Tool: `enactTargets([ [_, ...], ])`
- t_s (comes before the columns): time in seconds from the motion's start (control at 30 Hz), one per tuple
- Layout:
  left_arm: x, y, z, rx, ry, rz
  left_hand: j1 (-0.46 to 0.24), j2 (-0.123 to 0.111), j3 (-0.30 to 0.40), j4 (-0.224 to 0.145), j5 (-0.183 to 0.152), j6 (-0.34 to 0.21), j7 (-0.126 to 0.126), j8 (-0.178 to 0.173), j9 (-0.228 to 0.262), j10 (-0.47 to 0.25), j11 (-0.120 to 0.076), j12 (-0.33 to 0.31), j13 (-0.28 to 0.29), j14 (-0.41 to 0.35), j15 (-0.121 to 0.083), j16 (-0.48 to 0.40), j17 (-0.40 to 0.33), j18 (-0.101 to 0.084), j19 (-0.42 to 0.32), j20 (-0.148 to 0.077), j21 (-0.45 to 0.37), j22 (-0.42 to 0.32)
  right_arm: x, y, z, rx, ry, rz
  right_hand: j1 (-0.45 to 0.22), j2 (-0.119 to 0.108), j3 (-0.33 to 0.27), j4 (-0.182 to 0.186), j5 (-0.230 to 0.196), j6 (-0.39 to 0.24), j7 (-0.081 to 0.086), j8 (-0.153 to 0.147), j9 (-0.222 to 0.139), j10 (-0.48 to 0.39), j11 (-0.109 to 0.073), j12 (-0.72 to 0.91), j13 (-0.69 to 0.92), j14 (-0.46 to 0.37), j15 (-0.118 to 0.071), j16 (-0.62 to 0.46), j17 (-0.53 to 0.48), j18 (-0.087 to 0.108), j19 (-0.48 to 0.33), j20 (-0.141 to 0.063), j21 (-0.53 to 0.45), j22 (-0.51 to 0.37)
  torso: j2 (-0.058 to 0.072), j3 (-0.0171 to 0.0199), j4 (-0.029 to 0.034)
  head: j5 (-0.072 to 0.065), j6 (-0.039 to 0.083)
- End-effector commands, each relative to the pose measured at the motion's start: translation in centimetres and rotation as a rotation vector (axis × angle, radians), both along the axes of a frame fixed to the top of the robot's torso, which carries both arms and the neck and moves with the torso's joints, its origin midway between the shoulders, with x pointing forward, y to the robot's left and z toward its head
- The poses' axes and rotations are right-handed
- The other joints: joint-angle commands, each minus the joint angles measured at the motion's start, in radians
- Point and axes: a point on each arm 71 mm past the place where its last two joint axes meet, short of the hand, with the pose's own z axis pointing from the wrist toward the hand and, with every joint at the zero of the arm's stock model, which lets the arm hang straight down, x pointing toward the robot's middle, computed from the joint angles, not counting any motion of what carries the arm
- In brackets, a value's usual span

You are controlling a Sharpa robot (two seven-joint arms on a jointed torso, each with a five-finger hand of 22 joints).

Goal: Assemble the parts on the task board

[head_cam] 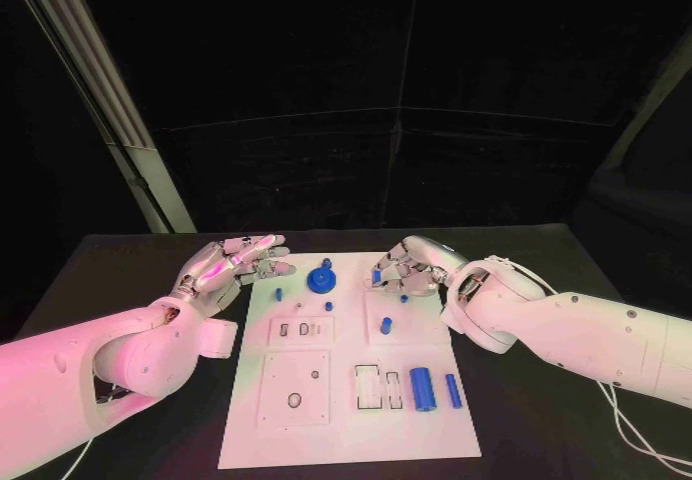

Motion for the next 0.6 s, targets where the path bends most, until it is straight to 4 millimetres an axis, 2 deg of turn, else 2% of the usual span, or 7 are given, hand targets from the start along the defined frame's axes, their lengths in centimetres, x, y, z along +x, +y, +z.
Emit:
enactTargets([
  [0.03, 0.0, -0.1, 0.2, -0.008, -0.006, -0.010, 0.002, 0.003, -0.001, -0.003, 0.002, 0.005, 0.004, -0.005, -0.001, 0.006, 0.004, -0.003, -0.001, 0.008, -0.001, -0.003, 0.001, 0.014, 0.006, -0.001, -0.006, -0.001, -0.2, 1.9, 0.3, -0.043, -0.038, 0.009, -0.009, 0.003, -0.002, 0.007, 0.004, 0.024, -0.018, 0.008, 0.002, 0.045, -0.036, 0.004, 0.006, 0.085, -0.008, 0.003, 0.163, -0.012, 0.007, 0.000, 0.004, 0.120, -0.002, -0.0010, 0.0009, 0.013, -0.006],
  [0.33, 0.3, 0.0, 0.3, -0.006, -0.012, -0.005, 0.002, 0.004, 0.000, -0.005, 0.002, 0.005, 0.005, -0.006, -0.001, 0.006, 0.004, -0.004, -0.001, 0.008, -0.001, -0.005, 0.002, 0.014, 0.006, -0.001, -0.007, -0.002, -0.7, 7.7, 0.4, -0.107, -0.091, 0.121, -0.011, 0.003, 0.000, 0.008, 0.005, 0.026, -0.018, 0.007, 0.002, 0.045, -0.037, 0.003, 0.005, 0.085, -0.009, 0.002, 0.162, -0.013, 0.008, -0.001, 0.004, 0.121, 0.000, -0.0002, 0.0004, 0.042, -0.022],
  [0.4, 0.3, 0.0, 0.3, -0.005, -0.014, -0.003, 0.002, 0.004, 0.000, -0.005, 0.002, 0.005, 0.005, -0.006, -0.001, 0.006, 0.004, -0.004, -0.001, 0.008, -0.001, -0.005, 0.002, 0.014, 0.006, -0.001, -0.007, -0.002, -0.7, 8.5, 0.3, -0.122, -0.096, 0.133, -0.011, 0.003, 0.000, 0.008, 0.005, 0.026, -0.018, 0.007, 0.002, 0.045, -0.037, 0.003, 0.005, 0.085, -0.009, 0.002, 0.162, -0.013, 0.008, -0.001, 0.004, 0.121, 0.000, 0.0010, -0.0003, 0.047, -0.024],
  [0.57, 0.4, 0.0, 0.4, -0.005, -0.018, 0.000, 0.002, 0.004, 0.001, -0.005, 0.002, 0.005, 0.004, -0.006, -0.001, 0.007, 0.004, -0.004, -0.001, 0.008, -0.001, -0.006, 0.002, 0.014, 0.006, -0.001, -0.007, -0.002, -1.1, 10.2, -0.6, -0.179, -0.104, 0.164, -0.014, 0.000, 0.000, 0.009, 0.005, 0.024, -0.018, 0.006, 0.001, 0.043, -0.037, -0.002, 0.001, 0.084, -0.009, 0.000, 0.157, -0.012, 0.007, -0.001, 0.004, 0.120, 0.001, 0.0007, 0.0003, 0.049, -0.026],
  [0.6, 0.4, 0.0, 0.5, -0.005, -0.019, 0.000, 0.003, 0.004, 0.002, -0.006, 0.002, 0.006, 0.004, -0.007, -0.001, 0.007, 0.004, -0.005, -0.001, 0.009, -0.001, -0.006, 0.002, 0.014, 0.006, -0.001, -0.007, -0.002, -1.2, 10.5, -0.8, -0.190, -0.107, 0.169, -0.014, 0.000, 0.000, 0.009, 0.005, 0.024, -0.018, 0.006, 0.001, 0.043, -0.037, -0.002, 0.001, 0.084, -0.009, 0.000, 0.157, -0.012, 0.008, -0.001, 0.004, 0.120, 0.001, 0.0009, 0.0001, 0.054, -0.029],
])
